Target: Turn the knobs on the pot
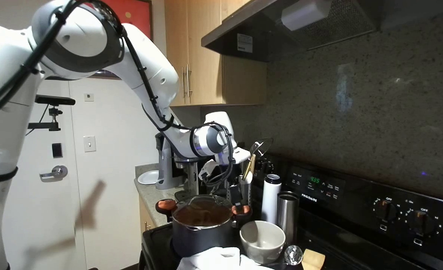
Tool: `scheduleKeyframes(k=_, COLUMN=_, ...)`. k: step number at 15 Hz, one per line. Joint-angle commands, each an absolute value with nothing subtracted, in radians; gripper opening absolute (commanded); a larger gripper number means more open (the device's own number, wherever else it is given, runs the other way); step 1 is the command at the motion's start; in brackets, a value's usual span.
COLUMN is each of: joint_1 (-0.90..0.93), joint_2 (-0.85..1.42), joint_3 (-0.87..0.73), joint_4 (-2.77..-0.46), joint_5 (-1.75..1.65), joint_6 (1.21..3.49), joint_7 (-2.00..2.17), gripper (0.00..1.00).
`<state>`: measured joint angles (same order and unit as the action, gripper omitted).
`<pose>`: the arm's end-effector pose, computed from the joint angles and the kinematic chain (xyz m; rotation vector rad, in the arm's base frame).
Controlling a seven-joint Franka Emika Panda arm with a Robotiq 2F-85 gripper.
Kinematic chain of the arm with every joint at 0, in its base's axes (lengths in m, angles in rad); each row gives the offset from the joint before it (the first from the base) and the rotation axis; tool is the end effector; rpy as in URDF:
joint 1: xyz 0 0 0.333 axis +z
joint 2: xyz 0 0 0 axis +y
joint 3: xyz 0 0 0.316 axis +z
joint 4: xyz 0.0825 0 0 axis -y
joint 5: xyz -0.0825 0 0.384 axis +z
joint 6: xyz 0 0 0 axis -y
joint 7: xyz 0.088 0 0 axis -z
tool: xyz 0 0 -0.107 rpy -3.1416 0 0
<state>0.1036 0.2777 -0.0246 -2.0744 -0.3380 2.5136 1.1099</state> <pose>0.5983 0.0506 0.3107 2.7966 -1.1346 0.3923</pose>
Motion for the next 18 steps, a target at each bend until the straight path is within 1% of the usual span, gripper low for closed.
scheduleKeyframes(k=1, joint_1=0.135, joint_2=0.296, joint_3=-0.055, joint_4=-2.036, joint_5=-0.341, joint_6=2.500, joint_7=1.135, gripper=0.56)
scheduleKeyframes(k=8, joint_1=0.144, joint_2=0.294, joint_3=-0.079, joint_4=-2.042, joint_5=-0.339, joint_6=2.491, joint_7=1.130, gripper=0.04)
scheduleKeyframes(k=9, joint_1=0.144, joint_2=0.293, joint_3=-0.080, joint_4=-2.042, joint_5=-0.339, joint_6=2.488, joint_7=1.129, gripper=0.01)
scheduleKeyframes(k=11, joint_1=0.145, joint_2=0.292, joint_3=-0.079, joint_4=-2.041, joint_5=-0.341, joint_6=2.481, joint_7=1.123, gripper=0.05)
scheduleKeyframes(k=18, joint_1=0.145, joint_2=0.278, joint_3=-0.065, joint_4=-2.033, joint_5=-0.345, joint_6=2.443, joint_7=1.018, gripper=0.05)
